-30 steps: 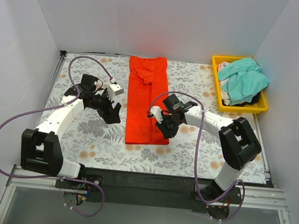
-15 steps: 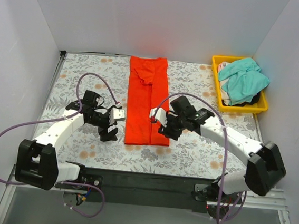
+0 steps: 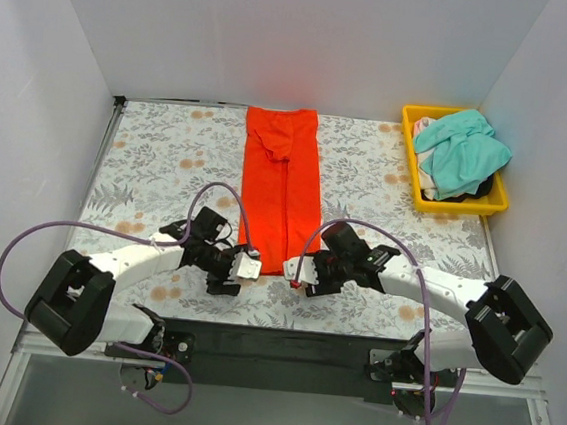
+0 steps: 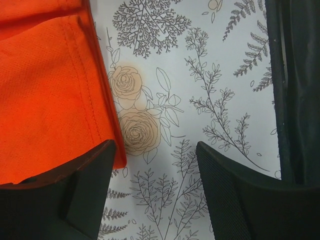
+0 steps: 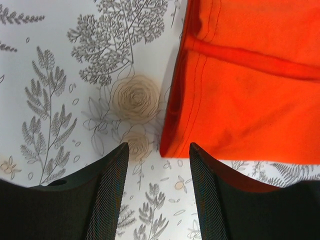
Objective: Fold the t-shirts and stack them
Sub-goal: Fold the tshirt
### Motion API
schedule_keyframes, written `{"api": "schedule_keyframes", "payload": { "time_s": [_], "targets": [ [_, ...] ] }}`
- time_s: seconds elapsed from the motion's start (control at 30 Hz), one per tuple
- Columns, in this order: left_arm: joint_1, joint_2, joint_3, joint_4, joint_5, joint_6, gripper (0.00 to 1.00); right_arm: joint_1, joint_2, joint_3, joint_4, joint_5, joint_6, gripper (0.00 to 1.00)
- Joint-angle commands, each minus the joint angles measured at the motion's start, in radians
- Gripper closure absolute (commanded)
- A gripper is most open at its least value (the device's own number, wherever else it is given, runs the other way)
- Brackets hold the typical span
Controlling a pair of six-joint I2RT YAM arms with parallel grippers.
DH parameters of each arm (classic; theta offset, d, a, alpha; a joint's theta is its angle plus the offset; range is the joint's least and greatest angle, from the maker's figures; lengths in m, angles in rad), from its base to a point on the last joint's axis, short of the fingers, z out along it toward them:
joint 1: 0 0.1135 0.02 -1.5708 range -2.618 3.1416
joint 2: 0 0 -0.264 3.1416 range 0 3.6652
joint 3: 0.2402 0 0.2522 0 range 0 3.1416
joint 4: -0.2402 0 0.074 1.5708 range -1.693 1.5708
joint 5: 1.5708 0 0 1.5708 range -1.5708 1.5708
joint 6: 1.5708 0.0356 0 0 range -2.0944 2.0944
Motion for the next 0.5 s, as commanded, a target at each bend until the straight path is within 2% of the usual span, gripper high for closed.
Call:
{"api": "schedule_keyframes", "payload": {
  "time_s": [0.0,0.33,0.47],
  "targets": [
    [-0.028,-0.034,-0.026,0.133,-0.049,0.009,0.36,0.027,0.026,0.0,0.158,0.008,-0.017,0.42],
    [-0.031,0.021,-0.011,0.143,-0.08,-0.026,0.43,0.044,0.092,-0.035,0.172,0.032,-0.063,0.44],
    [-0.031,0.029,-0.02,0.167,-0.105,-0.043,0.44,0.001,0.135,0.003,0.146,0.005,-0.046,0.46]
  ]
}}
